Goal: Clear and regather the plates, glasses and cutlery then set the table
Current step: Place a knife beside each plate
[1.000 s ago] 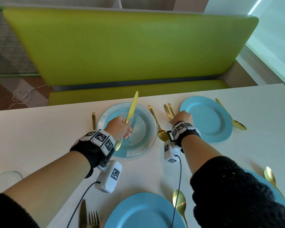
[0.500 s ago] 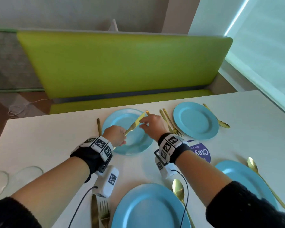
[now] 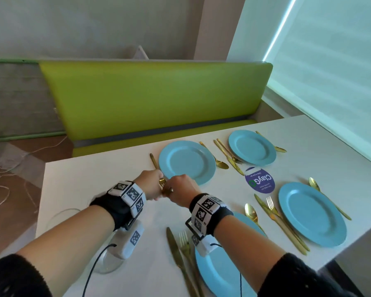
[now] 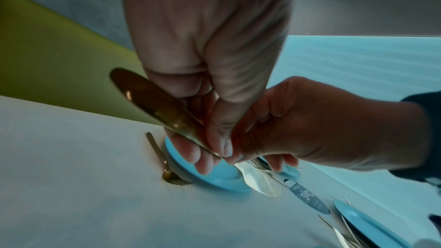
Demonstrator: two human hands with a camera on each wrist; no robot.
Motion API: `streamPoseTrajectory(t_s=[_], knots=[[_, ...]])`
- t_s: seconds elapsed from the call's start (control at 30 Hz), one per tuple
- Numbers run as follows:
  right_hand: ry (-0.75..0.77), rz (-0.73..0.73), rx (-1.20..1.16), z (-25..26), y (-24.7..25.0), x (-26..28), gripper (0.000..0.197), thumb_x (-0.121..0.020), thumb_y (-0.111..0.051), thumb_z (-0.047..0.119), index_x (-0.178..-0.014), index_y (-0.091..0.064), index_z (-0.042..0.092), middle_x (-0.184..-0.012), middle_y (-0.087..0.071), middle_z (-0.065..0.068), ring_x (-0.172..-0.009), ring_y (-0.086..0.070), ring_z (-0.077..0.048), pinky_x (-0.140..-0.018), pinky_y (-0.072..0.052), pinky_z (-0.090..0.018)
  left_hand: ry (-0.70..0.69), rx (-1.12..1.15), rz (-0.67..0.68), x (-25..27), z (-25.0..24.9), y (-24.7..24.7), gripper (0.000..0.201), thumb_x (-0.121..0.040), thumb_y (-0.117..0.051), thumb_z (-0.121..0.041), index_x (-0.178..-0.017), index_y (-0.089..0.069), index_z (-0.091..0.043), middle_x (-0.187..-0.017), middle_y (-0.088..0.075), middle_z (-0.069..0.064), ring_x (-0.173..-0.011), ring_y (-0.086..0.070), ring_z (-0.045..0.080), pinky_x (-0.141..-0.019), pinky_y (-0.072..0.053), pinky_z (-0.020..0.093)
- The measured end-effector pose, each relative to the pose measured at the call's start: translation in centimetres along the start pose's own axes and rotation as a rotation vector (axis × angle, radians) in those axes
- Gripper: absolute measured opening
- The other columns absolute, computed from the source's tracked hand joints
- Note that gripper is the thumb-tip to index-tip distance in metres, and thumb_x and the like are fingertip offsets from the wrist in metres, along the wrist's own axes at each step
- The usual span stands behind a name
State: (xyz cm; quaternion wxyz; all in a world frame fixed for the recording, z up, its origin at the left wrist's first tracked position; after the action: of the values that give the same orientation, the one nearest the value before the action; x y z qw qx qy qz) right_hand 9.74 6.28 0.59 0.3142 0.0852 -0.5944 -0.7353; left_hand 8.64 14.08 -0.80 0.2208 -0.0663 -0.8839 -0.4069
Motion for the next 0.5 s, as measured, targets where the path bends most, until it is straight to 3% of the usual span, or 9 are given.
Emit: streamPoseTrajectory(t_s=[0.1, 0.2, 0.27, 0.37, 0.5], knots=[[-0.038, 0.015, -0.097, 1.3, -0.9, -0.3, 0.022, -0.087, -0.056, 0.017, -0.101, -0.072, 0.021, -0.104, -0.07, -0.006, -0.101, -0.063, -0.026, -0.086, -0.054, -0.039, -0.02, 0.012, 0.009, 0.7, 1.6, 0.7, 0.06, -0.076, -0.067, -0.009, -0.131, -0.044, -0.012, -0.091, -0.072, 0.015, -0.069, -0.063, 0.021, -0.074, -0.055, 0.031], [-0.085, 0.007, -0.114, 1.8, -1.3, -1.0, 0.019, -0.088, -0.057, 0.02, -0.1, -0.071, 0.021, -0.105, -0.069, -0.006, -0.101, -0.062, -0.027, -0.086, -0.054, -0.039, -0.055, -0.003, -0.028, 0.6, 2.4, 2.1, 0.054, -0.076, -0.071, -0.011, -0.126, -0.05, -0.011, -0.095, -0.071, 0.006, -0.084, -0.062, 0.017, -0.074, -0.049, 0.024], [-0.138, 0.017, -0.093, 1.6, -1.5, -1.9, 0.019, -0.089, -0.056, 0.022, -0.102, -0.07, 0.019, -0.108, -0.067, -0.007, -0.101, -0.061, -0.027, -0.085, -0.054, -0.036, -0.055, 0.021, -0.111, 0.1, 2.9, 3.7, 0.047, -0.078, -0.071, -0.015, -0.122, -0.054, -0.009, -0.103, -0.065, 0.005, -0.096, -0.058, 0.018, -0.079, -0.045, 0.023], [-0.252, -0.004, -0.155, 0.2, -2.2, -3.5, 0.018, -0.088, -0.056, 0.022, -0.098, -0.07, 0.016, -0.105, -0.067, -0.008, -0.097, -0.063, -0.028, -0.08, -0.053, -0.033, -0.033, 0.053, -0.28, -0.8, 4.1, 6.7, 0.041, -0.085, -0.064, -0.022, -0.123, -0.055, -0.008, -0.126, -0.06, 0.008, -0.119, -0.054, 0.025, -0.097, -0.042, 0.03], [-0.392, 0.008, -0.174, -1.7, -3.4, -6.2, 0.023, -0.088, -0.051, 0.016, -0.102, -0.068, 0.01, -0.098, -0.064, -0.008, -0.085, -0.06, -0.025, -0.076, -0.054, -0.032, 0.048, 0.24, -0.367, -1.8, 6.3, 8.9, 0.028, -0.09, -0.057, -0.019, -0.116, -0.06, -0.011, -0.122, -0.064, 0.006, -0.116, -0.056, 0.022, -0.09, -0.037, 0.02]])
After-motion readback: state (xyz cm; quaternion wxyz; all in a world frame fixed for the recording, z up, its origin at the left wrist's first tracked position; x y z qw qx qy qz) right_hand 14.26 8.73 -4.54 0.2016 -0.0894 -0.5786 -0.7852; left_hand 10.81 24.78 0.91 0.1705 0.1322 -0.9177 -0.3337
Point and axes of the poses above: each hand's wrist, its own x-axis away from the middle knuckle, its own y-axis out of the back of the hand, z = x × y, the point moved 9 cm from there along -x, towards the middle knuckle
